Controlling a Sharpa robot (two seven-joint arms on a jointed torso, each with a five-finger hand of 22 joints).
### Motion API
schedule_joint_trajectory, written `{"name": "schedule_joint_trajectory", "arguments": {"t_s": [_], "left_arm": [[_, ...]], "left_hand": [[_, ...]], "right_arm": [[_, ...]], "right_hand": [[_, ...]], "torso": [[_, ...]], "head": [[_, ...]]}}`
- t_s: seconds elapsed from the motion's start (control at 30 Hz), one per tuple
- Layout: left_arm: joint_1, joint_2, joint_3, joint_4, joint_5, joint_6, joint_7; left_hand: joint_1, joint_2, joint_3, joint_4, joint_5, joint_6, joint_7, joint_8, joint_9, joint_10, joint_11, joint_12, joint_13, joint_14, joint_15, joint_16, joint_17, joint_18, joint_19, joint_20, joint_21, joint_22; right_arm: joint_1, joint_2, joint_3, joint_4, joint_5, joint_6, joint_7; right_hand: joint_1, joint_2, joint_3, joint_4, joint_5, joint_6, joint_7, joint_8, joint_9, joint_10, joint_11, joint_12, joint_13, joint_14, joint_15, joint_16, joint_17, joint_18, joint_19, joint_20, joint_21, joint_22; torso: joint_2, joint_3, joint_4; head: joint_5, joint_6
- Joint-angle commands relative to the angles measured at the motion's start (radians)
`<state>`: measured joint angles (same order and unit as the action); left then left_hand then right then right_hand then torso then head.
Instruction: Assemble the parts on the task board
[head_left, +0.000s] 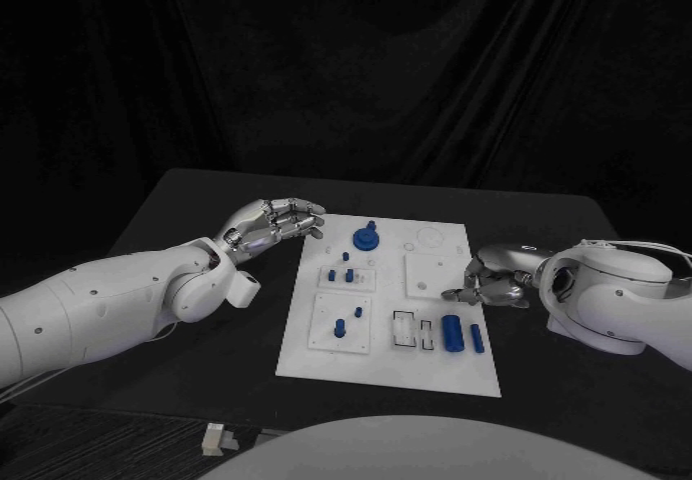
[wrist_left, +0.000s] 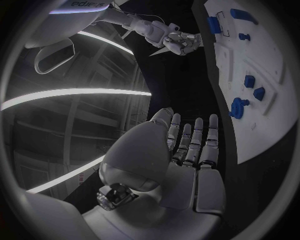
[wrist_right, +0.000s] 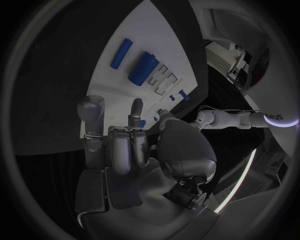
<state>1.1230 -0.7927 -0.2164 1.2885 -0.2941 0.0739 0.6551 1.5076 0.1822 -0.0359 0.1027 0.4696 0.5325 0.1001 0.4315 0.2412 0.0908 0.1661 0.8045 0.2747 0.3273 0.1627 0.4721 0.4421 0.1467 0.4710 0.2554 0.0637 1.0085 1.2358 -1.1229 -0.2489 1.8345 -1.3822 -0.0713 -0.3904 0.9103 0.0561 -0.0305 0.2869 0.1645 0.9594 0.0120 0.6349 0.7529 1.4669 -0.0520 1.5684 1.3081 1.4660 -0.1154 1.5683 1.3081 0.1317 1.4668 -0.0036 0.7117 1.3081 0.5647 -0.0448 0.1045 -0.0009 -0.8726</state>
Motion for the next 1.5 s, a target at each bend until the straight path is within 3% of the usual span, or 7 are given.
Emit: {"name": "schedule_joint_trajectory", "arguments": {"t_s": [0.03,0.2,0.37,0.57,0.9,1.1,1.5], "left_arm": [[-0.002,0.000,0.001,0.004,0.003,0.005,0.015],[-0.002,-0.001,0.001,0.005,0.003,0.006,0.014],[-0.003,0.000,0.001,0.003,0.003,0.007,0.014],[-0.003,0.005,0.001,0.001,0.003,0.011,0.012],[-0.003,0.004,0.001,0.000,0.003,0.014,0.009],[-0.003,0.004,0.001,0.003,0.003,0.017,0.006],[-0.004,0.007,0.001,-0.005,0.003,0.022,0.000]], "left_hand": [[-0.002,0.008,0.007,-0.002,0.006,-0.001,0.006,-0.001,-0.001,0.003,0.007,-0.004,-0.001,0.003,0.007,-0.005,0.001,0.016,-0.001,0.007,0.003,-0.002],[-0.002,0.008,0.007,-0.002,0.006,-0.001,0.006,-0.001,-0.001,0.003,0.007,-0.004,-0.001,0.003,0.007,-0.005,0.001,0.016,-0.001,0.007,0.003,-0.002],[-0.002,0.008,0.008,-0.003,0.007,-0.001,0.006,-0.001,-0.001,0.003,0.008,-0.004,-0.001,0.004,0.007,-0.005,0.001,0.016,-0.001,0.007,0.003,-0.002],[-0.002,0.009,0.009,-0.003,0.007,-0.001,0.006,-0.001,-0.001,0.003,0.008,-0.004,-0.002,0.004,0.008,-0.005,0.001,0.016,-0.001,0.008,0.003,-0.002],[-0.002,0.009,0.009,-0.003,0.007,-0.001,0.006,-0.001,-0.001,0.003,0.008,-0.004,-0.002,0.004,0.008,-0.005,0.001,0.016,-0.001,0.008,0.003,-0.002],[-0.003,0.010,0.011,-0.004,0.007,-0.001,0.006,-0.001,-0.002,0.003,0.010,-0.005,-0.002,0.005,0.009,-0.005,0.001,0.016,-0.001,0.009,0.003,-0.002],[-0.004,0.010,0.014,-0.005,0.008,-0.002,0.007,-0.002,-0.002,0.004,0.012,-0.005,-0.003,0.006,0.012,-0.005,0.002,0.015,-0.001,0.010,0.003,-0.003]], "right_arm": [[-0.003,0.006,0.001,0.004,0.024,0.075,-0.142],[-0.004,0.017,0.001,0.004,0.025,0.092,-0.173],[-0.004,0.027,0.001,0.001,0.025,0.107,-0.189],[-0.007,0.035,0.001,0.001,0.026,0.111,-0.196],[-0.024,0.049,0.001,-0.006,0.026,0.114,-0.197],[-0.036,0.061,0.001,-0.015,0.026,0.125,-0.196],[-0.051,0.086,0.001,-0.024,0.026,0.109,-0.188]], "right_hand": [[-0.013,0.002,0.000,0.003,0.004,-0.001,-0.005,0.007,0.033,0.104,-0.005,0.002,0.263,0.105,-0.007,0.003,0.263,-0.022,0.061,-0.006,0.034,0.120],[-0.009,0.000,0.003,0.000,0.010,-0.004,-0.006,0.006,0.054,0.104,-0.007,0.002,0.263,0.105,-0.008,0.003,0.263,-0.023,0.061,-0.008,0.046,0.121],[0.008,-0.009,0.009,-0.004,0.016,-0.015,-0.006,-0.006,0.071,0.104,-0.007,0.002,0.263,0.105,-0.007,0.003,0.263,-0.023,0.059,-0.008,0.055,0.121],[0.043,-0.017,0.025,-0.012,0.044,-0.016,-0.001,-0.050,0.077,0.104,-0.003,0.002,0.263,0.105,-0.002,0.003,0.263,-0.026,0.056,-0.005,0.083,0.124],[0.085,-0.038,0.038,-0.034,0.046,-0.016,0.004,-0.087,0.088,0.104,0.002,0.002,0.263,0.105,-0.002,0.003,0.263,-0.024,0.050,-0.004,0.078,0.121],[0.073,-0.035,0.037,-0.017,0.024,-0.018,0.011,-0.119,0.084,0.104,0.008,0.002,0.263,0.105,0.002,0.003,0.263,-0.023,0.045,-0.002,0.077,0.120],[0.073,-0.035,0.037,-0.011,-0.020,0.004,0.010,-0.139,0.087,0.104,0.007,0.002,0.263,0.105,0.003,0.003,0.263,-0.024,0.043,0.000,0.089,0.121]], "torso": [[-0.001,-0.0003,0.0011],[-0.001,-0.0003,0.0033],[0.000,-0.0009,0.0016],[0.000,-0.0004,0.0022],[0.000,0.0004,0.0006],[0.000,-0.0002,-0.0002],[-0.001,-0.0004,0.0003]], "head": [[0.000,0.000],[0.001,0.000],[0.002,0.000],[-0.004,0.000],[0.000,0.000],[0.005,0.000],[0.000,0.000]]}}
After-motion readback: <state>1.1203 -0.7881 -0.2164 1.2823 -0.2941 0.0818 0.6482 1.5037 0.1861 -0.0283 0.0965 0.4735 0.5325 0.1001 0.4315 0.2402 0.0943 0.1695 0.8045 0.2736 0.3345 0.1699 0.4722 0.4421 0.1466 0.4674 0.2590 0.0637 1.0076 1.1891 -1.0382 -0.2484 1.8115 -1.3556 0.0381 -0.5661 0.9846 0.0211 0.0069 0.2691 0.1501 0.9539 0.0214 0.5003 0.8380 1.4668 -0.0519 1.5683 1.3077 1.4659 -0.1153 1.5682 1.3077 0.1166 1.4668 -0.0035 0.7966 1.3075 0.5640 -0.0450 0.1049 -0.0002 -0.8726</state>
